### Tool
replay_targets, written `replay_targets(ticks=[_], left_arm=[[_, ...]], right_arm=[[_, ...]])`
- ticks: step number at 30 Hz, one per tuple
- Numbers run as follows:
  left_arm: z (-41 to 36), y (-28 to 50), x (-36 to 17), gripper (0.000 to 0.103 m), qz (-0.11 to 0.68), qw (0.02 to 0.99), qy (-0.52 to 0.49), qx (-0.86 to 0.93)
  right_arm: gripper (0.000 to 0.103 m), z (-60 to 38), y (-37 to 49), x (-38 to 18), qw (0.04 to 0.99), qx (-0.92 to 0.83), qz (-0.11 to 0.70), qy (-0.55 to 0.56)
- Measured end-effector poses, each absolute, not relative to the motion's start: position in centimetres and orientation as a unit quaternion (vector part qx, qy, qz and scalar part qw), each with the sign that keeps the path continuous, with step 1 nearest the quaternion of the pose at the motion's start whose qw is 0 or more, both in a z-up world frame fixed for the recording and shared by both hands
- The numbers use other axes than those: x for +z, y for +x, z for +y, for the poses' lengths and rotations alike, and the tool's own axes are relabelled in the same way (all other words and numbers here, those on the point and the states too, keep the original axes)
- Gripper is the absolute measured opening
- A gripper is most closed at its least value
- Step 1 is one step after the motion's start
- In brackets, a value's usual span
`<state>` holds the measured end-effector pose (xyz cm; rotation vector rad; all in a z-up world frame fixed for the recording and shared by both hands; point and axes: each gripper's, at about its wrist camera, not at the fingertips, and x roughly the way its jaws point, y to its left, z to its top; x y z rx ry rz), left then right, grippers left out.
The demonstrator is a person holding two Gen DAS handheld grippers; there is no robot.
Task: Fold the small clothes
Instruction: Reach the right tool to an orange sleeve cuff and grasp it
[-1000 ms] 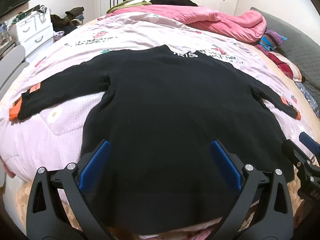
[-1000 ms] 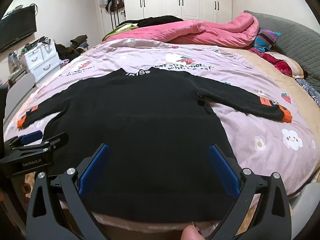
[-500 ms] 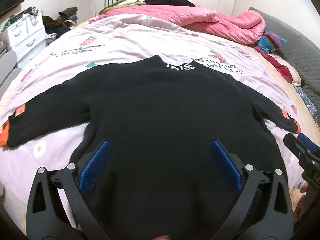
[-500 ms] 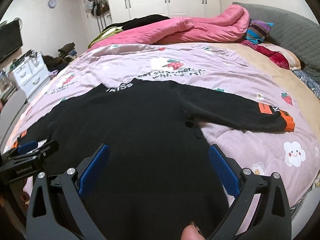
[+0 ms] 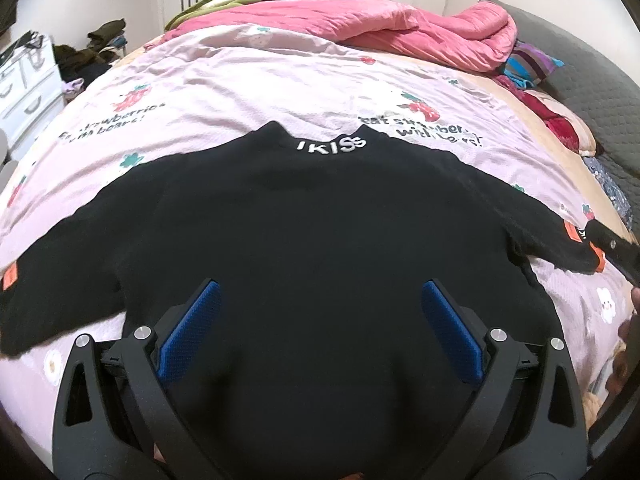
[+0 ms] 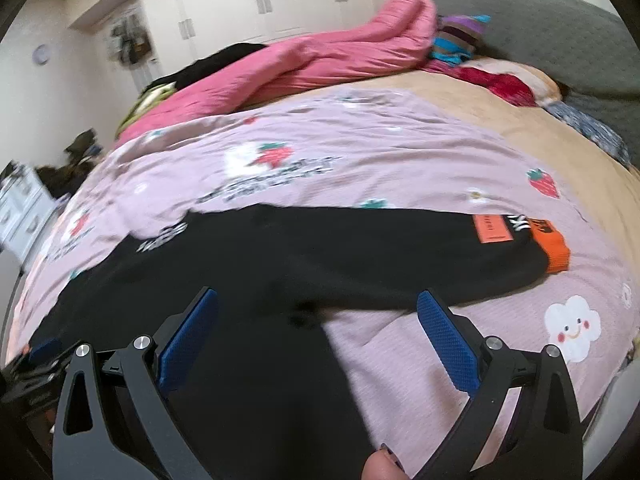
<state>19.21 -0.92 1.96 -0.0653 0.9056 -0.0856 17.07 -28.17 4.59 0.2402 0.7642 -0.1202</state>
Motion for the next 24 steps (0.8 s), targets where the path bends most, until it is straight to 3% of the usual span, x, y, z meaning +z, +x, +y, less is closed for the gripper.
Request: replay_targets(ticks=[24], left_arm=[[-0.9,26.9,-1.1,0.094,0.453,0.891,-0.028,-0.034]], right_arm=[[0.099,-44.2,18.9,-1.9,0.849,-0.239,0.398,0.254]])
